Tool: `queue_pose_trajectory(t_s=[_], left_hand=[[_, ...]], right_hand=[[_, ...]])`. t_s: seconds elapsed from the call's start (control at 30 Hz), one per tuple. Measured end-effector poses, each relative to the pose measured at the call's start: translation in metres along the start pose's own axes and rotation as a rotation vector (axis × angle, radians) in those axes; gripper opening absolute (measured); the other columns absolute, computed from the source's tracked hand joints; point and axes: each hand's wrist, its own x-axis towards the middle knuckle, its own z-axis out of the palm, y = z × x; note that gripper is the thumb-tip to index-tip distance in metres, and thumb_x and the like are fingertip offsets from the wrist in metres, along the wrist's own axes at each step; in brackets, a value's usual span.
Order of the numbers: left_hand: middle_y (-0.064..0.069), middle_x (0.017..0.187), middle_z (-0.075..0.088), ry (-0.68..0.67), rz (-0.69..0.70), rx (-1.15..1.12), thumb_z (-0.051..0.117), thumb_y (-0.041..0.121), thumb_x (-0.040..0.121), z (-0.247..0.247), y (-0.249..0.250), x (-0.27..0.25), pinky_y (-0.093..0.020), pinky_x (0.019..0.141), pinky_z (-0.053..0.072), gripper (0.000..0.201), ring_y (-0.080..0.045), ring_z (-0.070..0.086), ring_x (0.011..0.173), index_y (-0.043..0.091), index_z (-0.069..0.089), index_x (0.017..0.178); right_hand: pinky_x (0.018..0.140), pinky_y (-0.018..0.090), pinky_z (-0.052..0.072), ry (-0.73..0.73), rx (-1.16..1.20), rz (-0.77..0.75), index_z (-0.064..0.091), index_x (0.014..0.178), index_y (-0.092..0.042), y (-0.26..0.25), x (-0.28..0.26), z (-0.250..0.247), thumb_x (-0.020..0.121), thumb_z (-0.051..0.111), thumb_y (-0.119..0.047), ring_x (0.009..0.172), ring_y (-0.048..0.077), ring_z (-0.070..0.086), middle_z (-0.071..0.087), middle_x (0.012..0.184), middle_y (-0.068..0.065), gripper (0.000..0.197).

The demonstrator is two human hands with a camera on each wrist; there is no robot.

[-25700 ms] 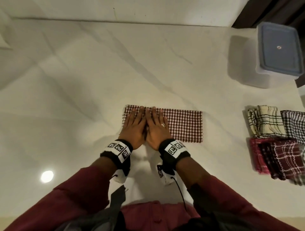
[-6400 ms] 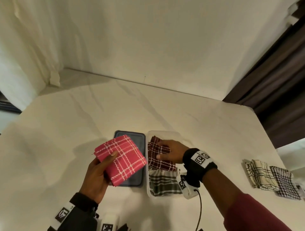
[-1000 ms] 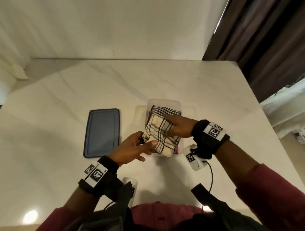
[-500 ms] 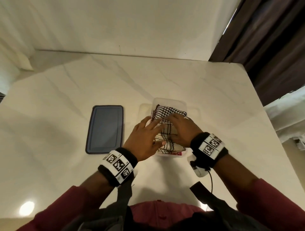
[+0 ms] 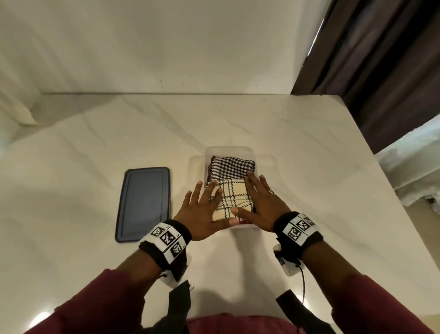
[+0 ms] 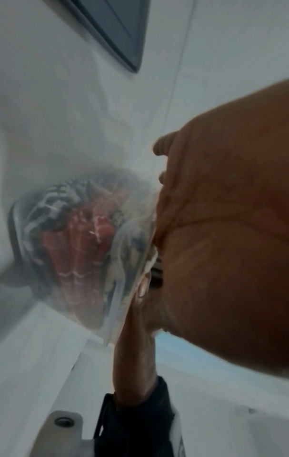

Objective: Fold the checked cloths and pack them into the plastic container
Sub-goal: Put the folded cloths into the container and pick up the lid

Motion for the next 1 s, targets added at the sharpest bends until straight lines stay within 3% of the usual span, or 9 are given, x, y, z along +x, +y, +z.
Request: queue_pose_trajectory(t_s=[0.07,0.13,0.2,0.37,0.53,0.7,0.87,0.93,1.0], left_hand=[[0.006,0.157,-0.023,0.108,0.026,-0.147,-0.002,0.098,0.054,-0.006,-0.006,-0.001,-0.046,0.118,-0.008,0.117,-0.021,-0.021,0.145,0.032,0.0,0.151],[0.003,0.16,-0.008,0.396,-0.024,-0.26,0.01,0.092,0.068,-0.005,-0.017,-0.008,-0.05,0.118,0.0,0.102,-0.021,-0.005,0.147,0.031,0.021,0.15],[-0.001,0.16,0.001,0.626,-0.285,-0.256,0.025,0.085,0.073,0.004,-0.035,-0.019,-0.054,0.115,0.003,0.09,-0.024,0.004,0.146,0.032,0.03,0.145],[-0.013,0.152,-0.033,0.266,-0.869,-0.314,0.052,0.091,0.053,0.035,-0.079,-0.037,-0.065,0.109,-0.009,0.131,-0.039,-0.026,0.14,0.027,-0.007,0.151],[-0.015,0.152,-0.033,0.205,-0.948,-0.428,0.069,0.081,0.047,0.045,-0.095,-0.039,-0.068,0.11,0.003,0.143,-0.043,-0.016,0.142,0.029,-0.016,0.149],[-0.016,0.155,-0.006,0.244,-0.994,-0.488,0.08,0.07,0.044,0.031,-0.096,-0.04,-0.064,0.111,0.011,0.139,-0.042,0.004,0.141,0.031,-0.003,0.149],[-0.012,0.149,0.029,0.457,-0.796,-0.857,0.077,0.073,0.037,-0.014,-0.085,-0.042,-0.052,0.111,0.027,0.132,-0.038,0.029,0.134,0.028,0.02,0.147],[-0.002,0.132,0.051,0.565,-0.537,-1.148,0.082,0.067,0.038,-0.042,-0.066,-0.043,-0.034,0.094,0.048,0.107,-0.02,0.053,0.115,0.033,0.042,0.132],[0.004,0.106,0.06,0.453,-0.24,-1.384,0.078,0.056,0.044,-0.069,-0.036,-0.048,-0.019,0.073,0.047,0.078,-0.006,0.058,0.089,0.035,0.055,0.116]], right_hand=[[0.119,0.047,0.013,0.047,0.04,-0.014,-0.006,0.153,-0.02,-0.002,0.008,-0.005,0.063,0.021,-0.094,0.145,0.022,-0.017,-0.015,0.159,-0.003,0.118],[0.119,0.047,0.011,0.15,0.073,-0.041,-0.004,0.153,-0.022,-0.009,0.008,-0.002,0.07,0.027,-0.086,0.146,0.023,-0.015,-0.016,0.159,0.001,0.109],[0.117,0.047,0.01,0.21,0.065,-0.075,-0.002,0.153,-0.025,-0.02,0.006,0.007,0.075,0.029,-0.082,0.146,0.023,-0.016,-0.018,0.159,0.003,0.101],[0.116,0.054,0.015,0.221,-0.125,-0.067,0.014,0.153,-0.024,-0.028,0.013,0.026,0.075,0.014,-0.086,0.146,0.029,-0.012,-0.006,0.16,0.012,0.099],[0.117,0.051,0.014,0.209,-0.174,-0.059,0.013,0.153,-0.023,-0.032,0.019,0.026,0.073,0.007,-0.086,0.147,0.029,-0.009,-0.001,0.16,0.012,0.102],[0.118,0.05,0.008,0.206,-0.16,-0.053,0.011,0.153,-0.025,-0.031,0.02,0.025,0.074,0.012,-0.085,0.147,0.026,-0.012,-0.005,0.16,0.01,0.099],[0.118,0.048,-0.004,0.271,0.1,-0.032,0.017,0.151,-0.027,-0.033,0.015,0.017,0.071,0.029,-0.084,0.146,0.02,-0.015,-0.005,0.161,0.004,0.099],[0.118,0.043,-0.006,0.345,0.239,-0.032,0.019,0.15,-0.028,-0.039,0.012,0.007,0.073,0.035,-0.081,0.147,0.017,-0.012,0.0,0.161,0.001,0.095],[0.12,0.04,0.007,0.39,0.475,-0.057,0.02,0.15,-0.027,-0.052,0.01,-0.006,0.076,0.047,-0.073,0.147,0.014,0.003,0.011,0.16,0.0,0.092]])
